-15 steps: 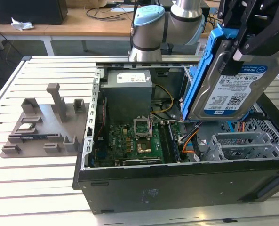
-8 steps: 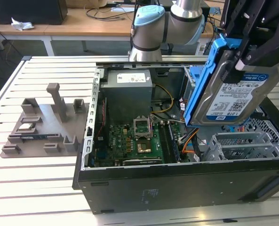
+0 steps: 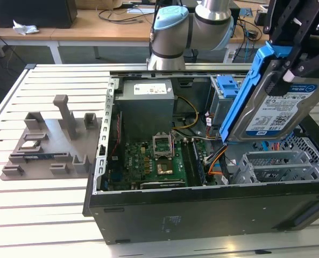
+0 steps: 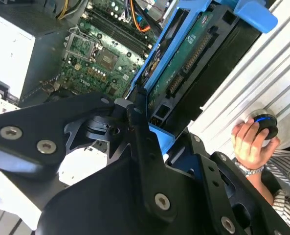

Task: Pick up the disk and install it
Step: 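Pick up the disk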

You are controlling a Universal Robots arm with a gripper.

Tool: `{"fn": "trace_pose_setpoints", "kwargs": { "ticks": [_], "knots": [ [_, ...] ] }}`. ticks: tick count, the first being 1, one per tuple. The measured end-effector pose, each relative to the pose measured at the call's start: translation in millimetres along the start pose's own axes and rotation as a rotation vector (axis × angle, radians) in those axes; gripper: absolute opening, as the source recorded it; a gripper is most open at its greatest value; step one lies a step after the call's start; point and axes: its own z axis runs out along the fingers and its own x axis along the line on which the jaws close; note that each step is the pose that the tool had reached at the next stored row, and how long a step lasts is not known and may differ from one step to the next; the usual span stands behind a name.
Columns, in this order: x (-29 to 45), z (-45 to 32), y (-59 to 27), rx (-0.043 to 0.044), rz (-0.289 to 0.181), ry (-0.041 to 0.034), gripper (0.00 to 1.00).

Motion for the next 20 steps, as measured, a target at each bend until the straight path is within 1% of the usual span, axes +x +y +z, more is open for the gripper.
{"fn": "trace_pose_setpoints", "kwargs": {
  "ticks": [3, 6, 16, 19, 20],
  "knots": [
    [0.3, 1.0, -5.2, -0.0009, -0.007, 0.0004, 0.37],
    [1.0, 3.0, -13.9, -0.0013, -0.006, 0.0005, 0.37],
    [1.7, 5.1, -24.8, -0.0015, -0.006, 0.0005, 0.37],
    [2.1, 6.9, -29.1, -0.0015, -0.006, 0.0005, 0.37],
    [2.3, 8.6, -30.7, -0.0017, -0.006, 0.0004, 0.37]
  ]
}}
